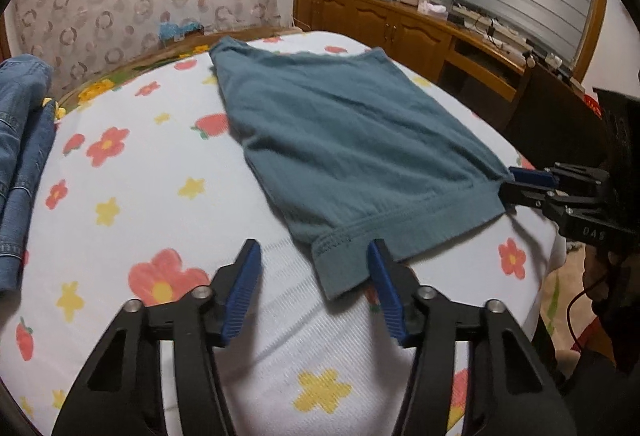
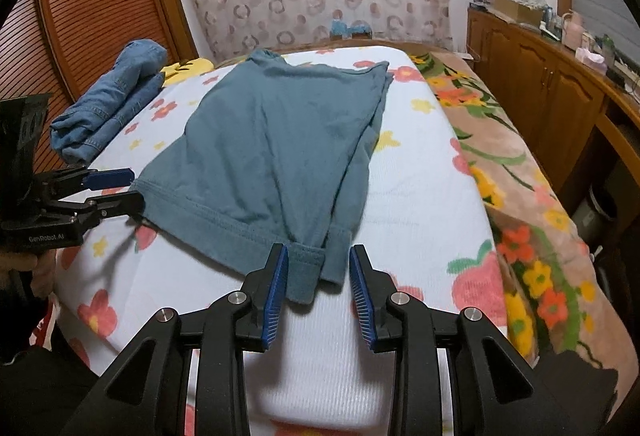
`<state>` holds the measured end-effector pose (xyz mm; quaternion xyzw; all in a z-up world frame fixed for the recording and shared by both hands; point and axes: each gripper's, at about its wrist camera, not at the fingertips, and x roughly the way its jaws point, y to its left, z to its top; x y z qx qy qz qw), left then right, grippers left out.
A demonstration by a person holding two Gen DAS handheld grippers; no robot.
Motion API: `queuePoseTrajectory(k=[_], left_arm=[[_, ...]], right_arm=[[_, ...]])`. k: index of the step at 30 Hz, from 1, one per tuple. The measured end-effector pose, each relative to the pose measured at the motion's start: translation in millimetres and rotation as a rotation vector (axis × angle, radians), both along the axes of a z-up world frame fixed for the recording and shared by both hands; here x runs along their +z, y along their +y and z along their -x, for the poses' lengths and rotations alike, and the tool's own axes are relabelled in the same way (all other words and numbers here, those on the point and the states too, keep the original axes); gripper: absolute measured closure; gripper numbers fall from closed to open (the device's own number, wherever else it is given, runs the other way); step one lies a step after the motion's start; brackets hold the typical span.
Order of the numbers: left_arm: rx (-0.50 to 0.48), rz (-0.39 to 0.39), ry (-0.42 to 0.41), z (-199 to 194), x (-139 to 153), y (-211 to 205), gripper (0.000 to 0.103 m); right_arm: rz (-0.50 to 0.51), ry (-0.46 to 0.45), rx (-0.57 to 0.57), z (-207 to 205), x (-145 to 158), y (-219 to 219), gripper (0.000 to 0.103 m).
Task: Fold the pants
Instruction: 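Grasp the teal shorts' hem with the left gripper while the right gripper grasps beside it, then lift the held hem with both grippers and fold it over toward the waistband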
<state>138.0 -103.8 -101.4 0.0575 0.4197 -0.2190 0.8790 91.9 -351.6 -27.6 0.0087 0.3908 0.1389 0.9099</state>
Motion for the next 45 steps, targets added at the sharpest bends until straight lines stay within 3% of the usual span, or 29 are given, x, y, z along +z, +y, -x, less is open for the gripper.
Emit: queuePoseTrajectory(k=[6, 10, 17, 37, 45], left_arm=[[-0.010, 0.002, 0.003, 5, -1, 0, 0.058], [-0.035, 0.021, 0.005, 8, -2, -4, 0.074], [-0.055, 0.036, -0.004, 18, 5, -3, 0.089], [-0.056, 0.062, -0.092, 65, 46, 16, 0.093], [-0.057, 0.082, -0.145, 74, 67, 21, 0.093]], right_arm=[[-0.011, -0.005, 0.004, -1, 2, -4, 0.070], [-0.020, -0.005, 0.008, 0, 1, -7, 0.071], [-0.056, -0.020, 0.050, 4, 3, -7, 0.089], [-0.108, -0.061, 0.136, 36, 23, -1, 0.092], [-0.099, -0.119, 0.150, 46, 42, 3, 0.092]])
